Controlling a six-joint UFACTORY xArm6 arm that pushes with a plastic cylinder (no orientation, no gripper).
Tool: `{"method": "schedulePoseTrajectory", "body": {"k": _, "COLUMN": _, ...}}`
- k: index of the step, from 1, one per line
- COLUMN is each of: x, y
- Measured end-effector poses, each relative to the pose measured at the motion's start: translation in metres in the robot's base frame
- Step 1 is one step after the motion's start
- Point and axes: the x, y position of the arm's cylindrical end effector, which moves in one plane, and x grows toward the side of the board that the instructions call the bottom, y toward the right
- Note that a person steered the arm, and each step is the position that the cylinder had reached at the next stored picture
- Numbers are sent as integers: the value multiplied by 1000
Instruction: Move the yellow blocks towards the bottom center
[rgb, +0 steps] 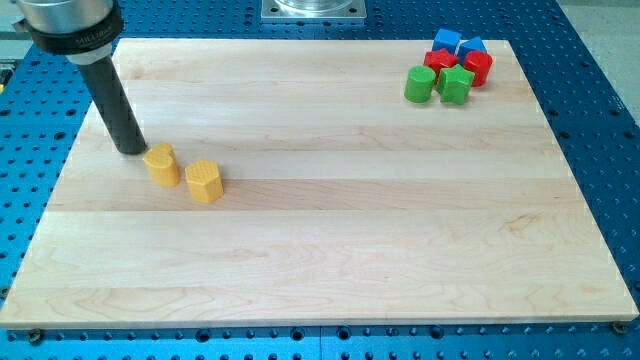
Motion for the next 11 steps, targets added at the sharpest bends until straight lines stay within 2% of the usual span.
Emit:
{"method": "schedulePoseTrajectory", "body": {"k": 2, "x": 28, "y": 146}}
{"method": "schedulePoseTrajectory", "body": {"k": 3, "x": 18, "y": 128}}
{"method": "schedulePoseTrajectory", "body": {"k": 4, "x": 1, "y": 54}}
{"method": "schedulePoseTrajectory", "body": {"k": 5, "x": 3, "y": 27}}
{"method": "schedulePoseTrajectory", "body": {"k": 7, "x": 45, "y": 118}}
{"method": "schedulePoseTrajectory", "body": {"k": 8, "x": 44, "y": 111}}
{"method": "schedulePoseTrajectory", "body": {"k": 9, "x": 28, "y": 66}}
{"method": "schedulePoseTrajectory", "body": {"k": 10, "x": 44, "y": 34}}
{"method": "schedulePoseTrajectory", "body": {"k": 11, "x": 68, "y": 86}}
